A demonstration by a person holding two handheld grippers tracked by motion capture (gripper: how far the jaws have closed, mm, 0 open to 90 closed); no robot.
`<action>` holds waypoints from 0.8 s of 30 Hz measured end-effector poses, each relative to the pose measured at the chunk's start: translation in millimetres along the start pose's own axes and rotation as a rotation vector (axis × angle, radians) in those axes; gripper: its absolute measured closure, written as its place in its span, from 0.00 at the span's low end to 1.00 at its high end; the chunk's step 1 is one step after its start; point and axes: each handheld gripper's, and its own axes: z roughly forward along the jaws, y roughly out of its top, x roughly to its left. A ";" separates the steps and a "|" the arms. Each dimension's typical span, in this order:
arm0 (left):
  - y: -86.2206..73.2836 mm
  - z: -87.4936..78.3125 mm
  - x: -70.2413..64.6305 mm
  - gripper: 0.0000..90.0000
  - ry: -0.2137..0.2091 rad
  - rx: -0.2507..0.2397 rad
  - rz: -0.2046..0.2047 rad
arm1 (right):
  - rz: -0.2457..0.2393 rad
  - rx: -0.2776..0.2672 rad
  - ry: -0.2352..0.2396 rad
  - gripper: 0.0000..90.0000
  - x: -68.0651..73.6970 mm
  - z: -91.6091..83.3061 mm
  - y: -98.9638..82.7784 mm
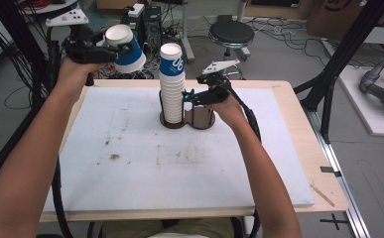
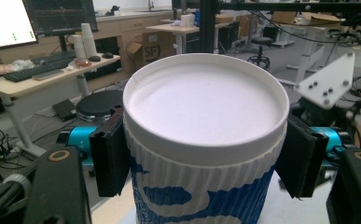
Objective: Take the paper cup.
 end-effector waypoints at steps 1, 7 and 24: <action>-5.1 -1.7 -1.4 0.33 -0.005 0.002 -0.003 | 0.003 0.001 0.002 0.16 -0.3 -5.0 -3.7; -35.5 -8.2 -11.8 0.33 -0.034 0.008 -0.014 | 0.007 0.028 -0.010 0.16 1.5 -30.9 -26.4; -108.2 -15.0 -66.2 0.33 -0.115 0.055 0.033 | 0.028 0.009 -0.042 0.16 24.8 -67.9 -101.8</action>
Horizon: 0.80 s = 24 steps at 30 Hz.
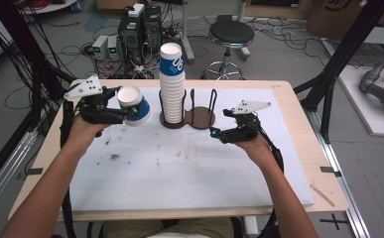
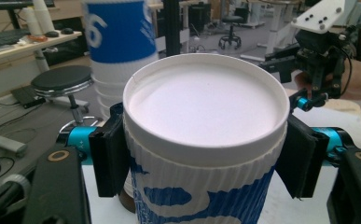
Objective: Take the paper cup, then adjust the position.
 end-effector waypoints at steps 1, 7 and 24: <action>0.0 0.0 0.0 0.33 0.000 0.000 0.000 | 0.002 -0.006 0.003 0.16 1.8 0.3 -3.4; -18.6 11.2 -20.4 0.33 -0.035 0.024 -0.005 | 0.017 -0.041 0.022 0.16 9.3 4.7 -14.3; -40.4 19.3 -39.3 0.32 -0.058 0.036 -0.056 | 0.011 -0.067 0.075 0.16 18.0 6.7 -9.6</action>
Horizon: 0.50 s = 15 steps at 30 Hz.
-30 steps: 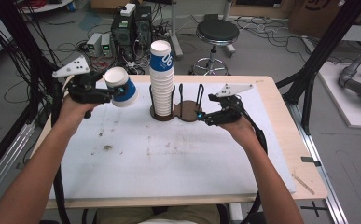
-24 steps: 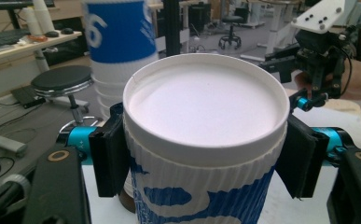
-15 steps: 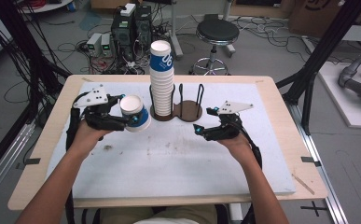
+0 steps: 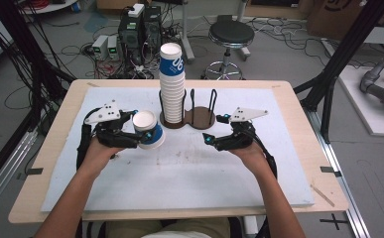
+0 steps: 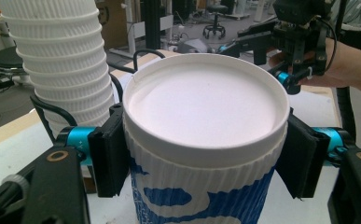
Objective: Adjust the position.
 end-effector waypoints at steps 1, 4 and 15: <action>-1.4 -0.1 -0.8 0.32 -0.004 0.001 -0.002 | -0.002 -0.005 0.003 0.16 0.2 0.1 0.3; -4.3 0.9 -2.4 0.32 -0.005 0.003 -0.011 | -0.001 -0.015 0.017 0.16 2.7 1.3 1.5; -4.2 2.6 -2.0 0.32 -0.011 0.002 -0.030 | -0.006 -0.046 0.069 0.16 10.2 -1.8 2.0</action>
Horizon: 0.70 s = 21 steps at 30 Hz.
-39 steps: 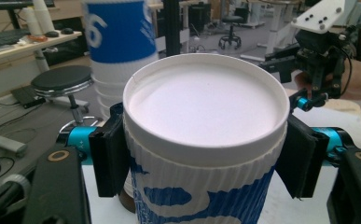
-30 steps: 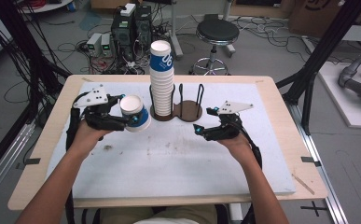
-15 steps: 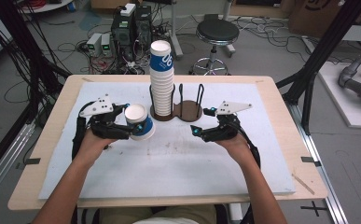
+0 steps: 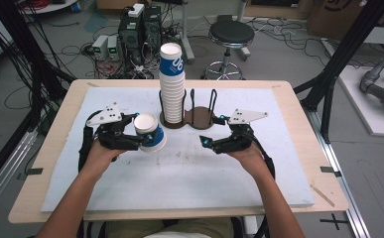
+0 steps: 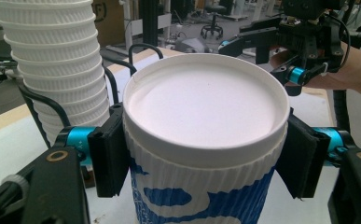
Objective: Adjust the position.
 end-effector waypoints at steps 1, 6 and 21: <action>0.7 0.6 -1.3 0.32 -0.003 -0.006 -0.004 | 0.001 -0.006 0.001 0.16 -0.1 -1.2 -0.2; -1.2 0.9 -5.6 0.32 -0.010 0.001 -0.021 | -0.002 -0.039 0.034 0.16 1.6 -3.1 1.0; -2.4 9.5 -20.0 0.32 -0.103 -0.016 -0.010 | -0.065 -0.035 0.199 0.16 27.8 24.4 9.3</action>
